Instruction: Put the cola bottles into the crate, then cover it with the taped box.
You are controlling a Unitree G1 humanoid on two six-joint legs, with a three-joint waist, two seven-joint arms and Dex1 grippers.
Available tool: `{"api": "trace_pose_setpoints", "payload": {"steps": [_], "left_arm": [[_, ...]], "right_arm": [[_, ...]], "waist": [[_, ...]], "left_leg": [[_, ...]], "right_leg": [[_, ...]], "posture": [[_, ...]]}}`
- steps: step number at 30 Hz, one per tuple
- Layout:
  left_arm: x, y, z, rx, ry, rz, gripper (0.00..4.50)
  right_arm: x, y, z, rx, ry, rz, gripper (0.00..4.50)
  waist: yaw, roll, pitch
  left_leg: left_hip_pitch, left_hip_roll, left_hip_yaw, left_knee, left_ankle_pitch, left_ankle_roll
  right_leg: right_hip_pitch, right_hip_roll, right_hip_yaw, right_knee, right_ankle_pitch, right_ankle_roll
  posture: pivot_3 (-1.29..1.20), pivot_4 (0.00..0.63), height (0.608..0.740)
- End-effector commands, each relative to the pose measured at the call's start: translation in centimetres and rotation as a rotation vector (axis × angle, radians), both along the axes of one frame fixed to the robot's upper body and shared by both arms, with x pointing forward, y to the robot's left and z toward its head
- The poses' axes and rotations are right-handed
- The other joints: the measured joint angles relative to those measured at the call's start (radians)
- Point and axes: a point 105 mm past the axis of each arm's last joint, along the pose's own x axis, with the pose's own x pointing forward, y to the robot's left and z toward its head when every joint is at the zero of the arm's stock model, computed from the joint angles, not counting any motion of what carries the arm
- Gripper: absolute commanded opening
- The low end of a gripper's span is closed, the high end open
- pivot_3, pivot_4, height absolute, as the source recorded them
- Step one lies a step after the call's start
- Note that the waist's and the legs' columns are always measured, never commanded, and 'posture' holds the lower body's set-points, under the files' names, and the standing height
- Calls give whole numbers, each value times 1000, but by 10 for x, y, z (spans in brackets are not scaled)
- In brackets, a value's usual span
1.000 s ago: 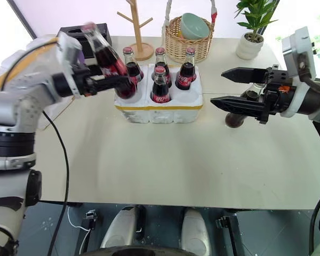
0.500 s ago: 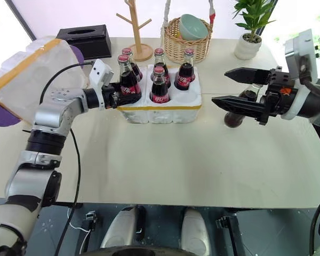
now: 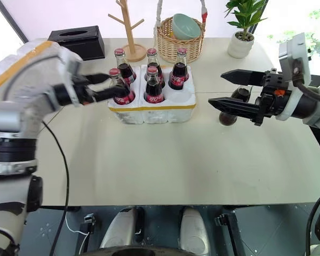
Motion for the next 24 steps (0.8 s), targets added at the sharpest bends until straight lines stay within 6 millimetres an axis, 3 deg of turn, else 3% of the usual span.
{"api": "trace_pose_setpoints", "payload": {"steps": [1, 5, 8, 13, 17, 20, 24], "left_arm": [[-43, 11, 45, -40, -88, -103, 4446], [-87, 2, 55, 8, -68, -273, 4446], [-98, -14, 46, 56, -39, -354, 4446], [-93, -42, 21, 83, -1, -429, 4446], [-81, -57, 2, 77, 31, -453, 4446], [-80, -69, -8, 81, 44, -506, 4446], [-78, -79, -13, 90, 39, -535, 4446]], "right_arm": [[-4, -3, 10, -15, -58, -6, 4500], [0, -11, 6, -28, -90, -71, 4500], [3, -26, 4, -4, -110, -167, 4500], [-38, -44, -33, -54, -4, -217, 4500], [-56, -69, -67, -80, 75, -416, 4500], [-54, -82, -86, -49, 90, -573, 4500], [-30, -92, -95, 93, 25, -765, 4500]], "waist": [[-2, 0, 0], [6, 0, 0], [18, 0, 0], [44, 0, 0], [48, 0, 0], [41, -1, -1], [20, 0, -1]], "left_leg": [[0, 0, 0, 0, 0, 0], [0, 0, 0, 0, 0, 0], [0, 0, 0, 1, 0, 0], [1, -1, -1, 1, 0, 0], [2, -1, -1, 2, 0, 0], [6, -1, 1, 1, 0, 0], [8, 0, 0, 1, 0, 0]], "right_leg": [[0, 0, 0, 0, 0, 0], [1, 0, 0, -1, 0, 0], [2, 0, 0, -1, 0, 0], [3, 0, 0, -1, 0, 0], [4, 0, 0, -1, 0, 0], [7, 0, 1, -2, 0, -1], [8, 0, 2, -1, -2, -4]], "posture": [[0, 150, 736], [0, 150, 736], [0, 150, 736], [0, 150, 736], [0, 150, 736], [0, 150, 736], [0, 150, 736]]}}
